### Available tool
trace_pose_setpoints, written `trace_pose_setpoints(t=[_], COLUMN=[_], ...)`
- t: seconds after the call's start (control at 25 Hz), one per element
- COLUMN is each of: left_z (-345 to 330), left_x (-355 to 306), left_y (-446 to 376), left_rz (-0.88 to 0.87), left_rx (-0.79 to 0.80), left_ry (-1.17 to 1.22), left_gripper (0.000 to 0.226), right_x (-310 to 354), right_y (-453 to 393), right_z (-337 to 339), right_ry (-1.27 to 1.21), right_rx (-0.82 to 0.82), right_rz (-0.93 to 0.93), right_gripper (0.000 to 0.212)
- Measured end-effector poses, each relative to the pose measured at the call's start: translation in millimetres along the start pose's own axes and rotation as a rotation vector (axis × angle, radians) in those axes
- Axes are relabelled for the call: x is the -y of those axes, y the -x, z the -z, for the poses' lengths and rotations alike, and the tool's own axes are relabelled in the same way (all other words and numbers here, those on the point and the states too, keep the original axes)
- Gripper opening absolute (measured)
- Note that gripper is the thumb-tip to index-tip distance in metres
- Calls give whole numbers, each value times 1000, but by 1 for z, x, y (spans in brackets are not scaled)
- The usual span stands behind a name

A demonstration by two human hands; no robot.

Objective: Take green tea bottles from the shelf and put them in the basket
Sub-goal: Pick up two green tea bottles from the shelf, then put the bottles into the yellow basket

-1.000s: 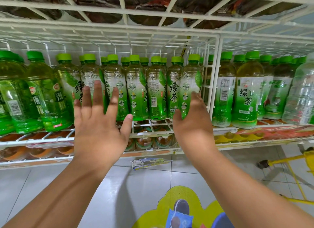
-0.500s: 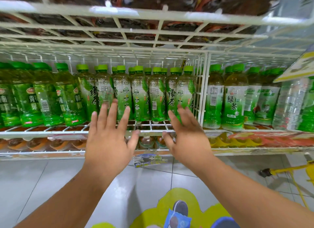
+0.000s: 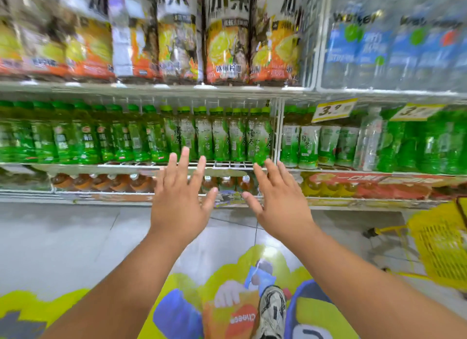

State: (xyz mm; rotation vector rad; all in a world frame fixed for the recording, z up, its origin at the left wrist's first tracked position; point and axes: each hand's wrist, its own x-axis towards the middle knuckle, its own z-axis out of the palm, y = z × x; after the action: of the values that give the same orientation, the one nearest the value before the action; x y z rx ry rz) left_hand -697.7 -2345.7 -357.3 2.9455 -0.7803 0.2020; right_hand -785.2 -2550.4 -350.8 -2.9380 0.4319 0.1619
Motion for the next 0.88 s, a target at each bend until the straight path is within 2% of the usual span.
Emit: trace_pose_setpoints(t=[0.32, 0.48, 0.68, 0.88], left_z=[167, 229, 268, 285], left_x=[-6, -27, -96, -186], left_y=[126, 176, 198, 196], left_rz=[-61, -58, -143, -253], left_rx=[-30, -11, -14, -38], left_ry=[30, 55, 103, 130], left_gripper=[72, 73, 73, 72], right_x=[57, 57, 22, -51], right_y=[163, 238, 285, 343], right_z=[102, 151, 193, 215], right_ry=[-72, -89, -59, -58], right_rx=[-125, -126, -153, -280], right_rz=[-37, -69, -133, -253], right_gripper=[86, 101, 92, 81])
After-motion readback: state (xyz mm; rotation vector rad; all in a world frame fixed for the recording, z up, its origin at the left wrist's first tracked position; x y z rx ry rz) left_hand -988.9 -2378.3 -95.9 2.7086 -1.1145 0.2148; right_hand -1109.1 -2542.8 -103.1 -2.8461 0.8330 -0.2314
